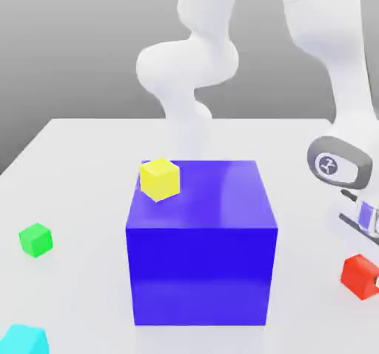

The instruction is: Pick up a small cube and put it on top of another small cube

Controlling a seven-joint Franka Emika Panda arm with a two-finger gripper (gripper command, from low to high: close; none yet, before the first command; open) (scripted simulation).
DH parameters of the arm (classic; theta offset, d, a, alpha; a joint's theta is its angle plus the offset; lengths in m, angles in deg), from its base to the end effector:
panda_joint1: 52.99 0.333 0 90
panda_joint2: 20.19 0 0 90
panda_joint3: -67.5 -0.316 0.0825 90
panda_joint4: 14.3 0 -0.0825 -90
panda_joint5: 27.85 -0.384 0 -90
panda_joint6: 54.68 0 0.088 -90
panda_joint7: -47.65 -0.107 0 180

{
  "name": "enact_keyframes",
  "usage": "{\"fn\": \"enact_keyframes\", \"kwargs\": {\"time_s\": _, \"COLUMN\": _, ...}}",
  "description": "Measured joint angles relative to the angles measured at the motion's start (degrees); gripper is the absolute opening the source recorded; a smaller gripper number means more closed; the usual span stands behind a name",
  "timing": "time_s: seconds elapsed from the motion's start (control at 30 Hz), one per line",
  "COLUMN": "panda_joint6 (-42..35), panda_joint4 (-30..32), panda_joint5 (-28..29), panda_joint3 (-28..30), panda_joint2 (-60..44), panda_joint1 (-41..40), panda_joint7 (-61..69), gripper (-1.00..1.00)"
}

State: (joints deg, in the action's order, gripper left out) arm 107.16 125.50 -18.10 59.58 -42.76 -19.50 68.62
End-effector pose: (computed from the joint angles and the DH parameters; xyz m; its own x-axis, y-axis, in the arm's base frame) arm 0.3508 0.3272 0.1465 0.3246 0.9458 -0.0013 0.9458 -0.3246 -0.0009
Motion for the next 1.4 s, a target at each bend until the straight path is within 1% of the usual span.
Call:
{"fn": "enact_keyframes", "kwargs": {"time_s": 0.13, "panda_joint6": -5.81, "panda_joint4": 1.46, "panda_joint5": -3.49, "panda_joint3": -2.38, "panda_joint2": 7.36, "panda_joint1": -1.5, "panda_joint7": 2.49, "gripper": -1.0}}
{"fn": "enact_keyframes", "kwargs": {"time_s": 0.2, "panda_joint6": -7.58, "panda_joint4": 1.12, "panda_joint5": -6.69, "panda_joint3": -2.83, "panda_joint2": 8.85, "panda_joint1": -2.76, "panda_joint7": 2.47, "gripper": -1.0}}
{"fn": "enact_keyframes", "kwargs": {"time_s": 0.27, "panda_joint6": -9.27, "panda_joint4": 0.07, "panda_joint5": -10.22, "panda_joint3": -2.02, "panda_joint2": 9.45, "panda_joint1": -4.86, "panda_joint7": 1.29, "gripper": -1.0}}
{"fn": "enact_keyframes", "kwargs": {"time_s": 0.4, "panda_joint6": -12.71, "panda_joint4": -2.47, "panda_joint5": -17.25, "panda_joint3": 0.62, "panda_joint2": 10.11, "panda_joint1": -9.34, "panda_joint7": -1.9, "gripper": -1.0}}
{"fn": "enact_keyframes", "kwargs": {"time_s": 0.53, "panda_joint6": -16.33, "panda_joint4": -5.44, "panda_joint5": -23.64, "panda_joint3": 4.5, "panda_joint2": 10.26, "panda_joint1": -14.49, "panda_joint7": -6.08, "gripper": -1.0}}
{"fn": "enact_keyframes", "kwargs": {"time_s": 0.67, "panda_joint6": -19.16, "panda_joint4": -8.19, "panda_joint5": -27.71, "panda_joint3": 10.2, "panda_joint2": 9.54, "panda_joint1": -20.43, "panda_joint7": -10.91, "gripper": -1.0}}
{"fn": "enact_keyframes", "kwargs": {"time_s": 0.8, "panda_joint6": -21.07, "panda_joint4": -10.55, "panda_joint5": -29.73, "panda_joint3": 15.98, "panda_joint2": 8.4, "panda_joint1": -25.59, "panda_joint7": -15.4, "gripper": -1.0}}
{"fn": "enact_keyframes", "kwargs": {"time_s": 0.93, "panda_joint6": -22.34, "panda_joint4": -12.91, "panda_joint5": -30.05, "panda_joint3": 21.77, "panda_joint2": 6.85, "panda_joint1": -30.39, "panda_joint7": -19.89, "gripper": -1.0}}
{"fn": "enact_keyframes", "kwargs": {"time_s": 1.0, "panda_joint6": -22.44, "panda_joint4": -14.23, "panda_joint5": -28.69, "panda_joint3": 24.96, "panda_joint2": 5.63, "panda_joint1": -32.4, "panda_joint7": -22.18, "gripper": -1.0}}
{"fn": "enact_keyframes", "kwargs": {"time_s": 1.13, "panda_joint6": -21.62, "panda_joint4": -16.01, "panda_joint5": -24.09, "panda_joint3": 31.14, "panda_joint2": 3.54, "panda_joint1": -34.65, "panda_joint7": -25.91, "gripper": -1.0}}
{"fn": "enact_keyframes", "kwargs": {"time_s": 1.2, "panda_joint6": -19.42, "panda_joint4": -16.39, "panda_joint5": -24.59, "panda_joint3": 31.38, "panda_joint2": 0.92, "panda_joint1": -35.59, "panda_joint7": -25.53, "gripper": -1.0}}
{"fn": "enact_keyframes", "kwargs": {"time_s": 1.27, "panda_joint6": -16.12, "panda_joint4": -16.67, "panda_joint5": -26.78, "panda_joint3": 29.96, "panda_joint2": -2.87, "panda_joint1": -36.94, "panda_joint7": -24.03, "gripper": -1.0}}
{"fn": "enact_keyframes", "kwargs": {"time_s": 1.3, "panda_joint6": -14.97, "panda_joint4": -16.75, "panda_joint5": -27.6, "panda_joint3": 29.4, "panda_joint2": -4.19, "panda_joint1": -37.41, "panda_joint7": -23.47, "gripper": 1.0}}
{"fn": "enact_keyframes", "kwargs": {"time_s": 1.4, "panda_joint6": -14.98, "panda_joint4": -16.75, "panda_joint5": -27.6, "panda_joint3": 29.4, "panda_joint2": -4.19, "panda_joint1": -37.41, "panda_joint7": -23.47, "gripper": 1.0}}
